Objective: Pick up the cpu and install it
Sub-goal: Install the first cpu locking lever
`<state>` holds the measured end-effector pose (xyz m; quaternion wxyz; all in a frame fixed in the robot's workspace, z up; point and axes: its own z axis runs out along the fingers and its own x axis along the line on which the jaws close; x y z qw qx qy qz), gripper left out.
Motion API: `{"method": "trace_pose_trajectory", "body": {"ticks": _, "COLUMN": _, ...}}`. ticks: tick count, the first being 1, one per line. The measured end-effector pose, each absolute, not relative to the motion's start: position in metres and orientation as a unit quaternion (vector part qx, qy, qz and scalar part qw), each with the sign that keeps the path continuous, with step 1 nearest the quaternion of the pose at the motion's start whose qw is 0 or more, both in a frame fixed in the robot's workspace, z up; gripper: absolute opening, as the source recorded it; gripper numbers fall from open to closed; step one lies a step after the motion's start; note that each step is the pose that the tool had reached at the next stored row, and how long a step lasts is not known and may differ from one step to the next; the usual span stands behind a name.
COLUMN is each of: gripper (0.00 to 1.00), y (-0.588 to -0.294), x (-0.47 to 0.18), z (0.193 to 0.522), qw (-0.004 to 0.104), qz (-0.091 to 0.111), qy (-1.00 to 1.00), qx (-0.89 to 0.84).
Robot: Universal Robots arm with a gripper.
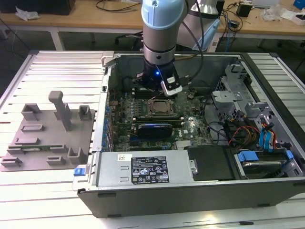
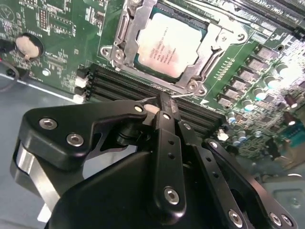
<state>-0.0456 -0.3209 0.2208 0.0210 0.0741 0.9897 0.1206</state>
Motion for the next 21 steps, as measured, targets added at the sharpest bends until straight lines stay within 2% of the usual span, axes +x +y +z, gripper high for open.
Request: {"method": "trace_pose_trajectory", "body": {"ticks": 21, "gripper": 0.11, "y": -0.311, "x": -0.038, "z": 0.21, "qw": 0.032, "qz": 0.117, "qy": 0.979, "qx": 0.164}}
